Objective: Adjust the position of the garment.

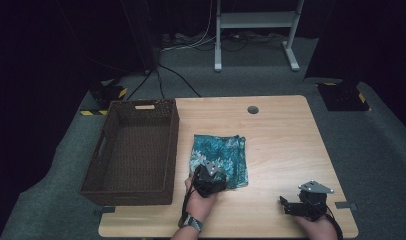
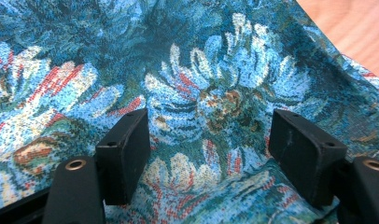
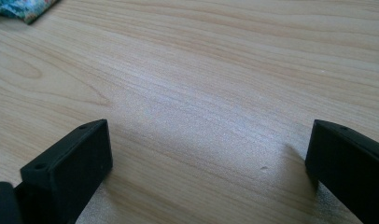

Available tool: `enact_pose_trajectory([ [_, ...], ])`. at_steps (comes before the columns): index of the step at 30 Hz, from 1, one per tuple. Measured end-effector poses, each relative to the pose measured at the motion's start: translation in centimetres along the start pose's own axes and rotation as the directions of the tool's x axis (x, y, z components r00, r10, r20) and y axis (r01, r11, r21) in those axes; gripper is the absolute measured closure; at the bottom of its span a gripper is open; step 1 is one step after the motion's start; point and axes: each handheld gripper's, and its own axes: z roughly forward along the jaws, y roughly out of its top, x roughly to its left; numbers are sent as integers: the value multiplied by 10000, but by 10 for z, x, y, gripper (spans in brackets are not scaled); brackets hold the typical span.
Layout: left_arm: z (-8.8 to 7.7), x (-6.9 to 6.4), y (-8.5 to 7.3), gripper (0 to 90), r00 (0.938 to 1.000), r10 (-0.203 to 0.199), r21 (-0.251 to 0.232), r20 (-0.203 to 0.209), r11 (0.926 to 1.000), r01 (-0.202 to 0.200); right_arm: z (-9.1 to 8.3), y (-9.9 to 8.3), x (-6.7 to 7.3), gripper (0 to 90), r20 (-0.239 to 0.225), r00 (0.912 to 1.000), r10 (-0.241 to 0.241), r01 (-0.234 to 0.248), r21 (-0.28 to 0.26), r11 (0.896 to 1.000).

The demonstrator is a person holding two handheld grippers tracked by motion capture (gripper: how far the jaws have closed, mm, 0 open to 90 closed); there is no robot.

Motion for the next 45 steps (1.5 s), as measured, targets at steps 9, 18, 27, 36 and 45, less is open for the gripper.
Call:
enact_pose_trajectory([
  [9,-1,20,0,293,9994,-241,37,-239,9997,242,0,0,0,4,8,10000,-8,8,5,10000],
  [18,0,36,0,272,9939,-685,35,-861,9976,690,0,0,0,4,22,10000,-17,17,8,10000],
  [27,-2,40,0,264,9879,-948,119,-1227,9952,970,0,0,0,3,11,10000,-22,22,11,10000],
  [36,-17,27,13,189,9941,-969,-413,-492,9946,949,0,0,0,3,4,10000,-37,37,12,10000],
  [45,-27,4,20,85,9925,-890,-627,839,9936,944,0,0,1,3,-10,10000,-51,51,9,10000],
])
